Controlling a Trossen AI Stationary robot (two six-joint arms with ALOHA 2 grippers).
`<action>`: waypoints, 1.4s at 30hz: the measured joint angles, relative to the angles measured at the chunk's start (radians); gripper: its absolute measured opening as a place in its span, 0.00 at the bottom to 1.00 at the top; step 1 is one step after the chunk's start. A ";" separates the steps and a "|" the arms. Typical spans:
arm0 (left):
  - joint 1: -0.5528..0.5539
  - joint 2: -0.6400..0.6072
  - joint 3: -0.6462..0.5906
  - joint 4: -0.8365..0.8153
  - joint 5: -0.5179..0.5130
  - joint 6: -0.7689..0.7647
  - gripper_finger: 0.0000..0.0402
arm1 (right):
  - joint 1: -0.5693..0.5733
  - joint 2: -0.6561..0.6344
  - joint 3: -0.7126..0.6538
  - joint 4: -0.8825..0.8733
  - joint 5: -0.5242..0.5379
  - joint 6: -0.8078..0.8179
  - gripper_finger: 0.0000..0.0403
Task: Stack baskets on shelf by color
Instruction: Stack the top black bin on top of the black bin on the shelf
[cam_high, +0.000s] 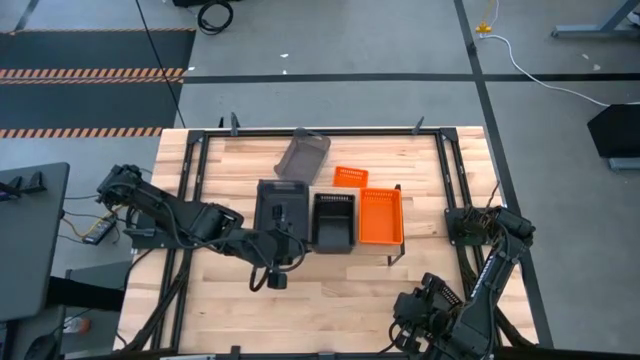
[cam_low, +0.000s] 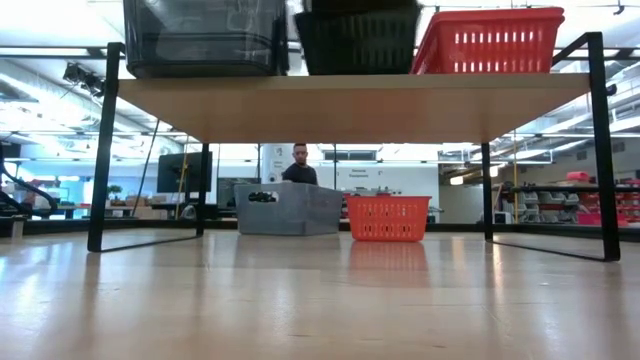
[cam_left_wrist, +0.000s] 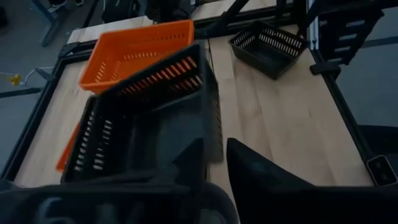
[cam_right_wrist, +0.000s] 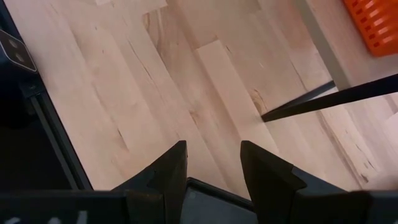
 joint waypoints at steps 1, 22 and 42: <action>0.003 0.000 0.000 -0.006 0.000 0.000 0.20 | 0.000 0.000 0.000 0.001 0.000 0.000 0.39; -0.019 0.000 0.000 -0.006 -0.002 0.075 0.29 | -0.017 0.000 0.000 -0.004 0.025 -0.027 0.39; -0.287 -0.014 -0.141 0.279 -0.591 0.230 0.29 | -0.096 0.000 0.000 0.016 0.199 -0.378 0.39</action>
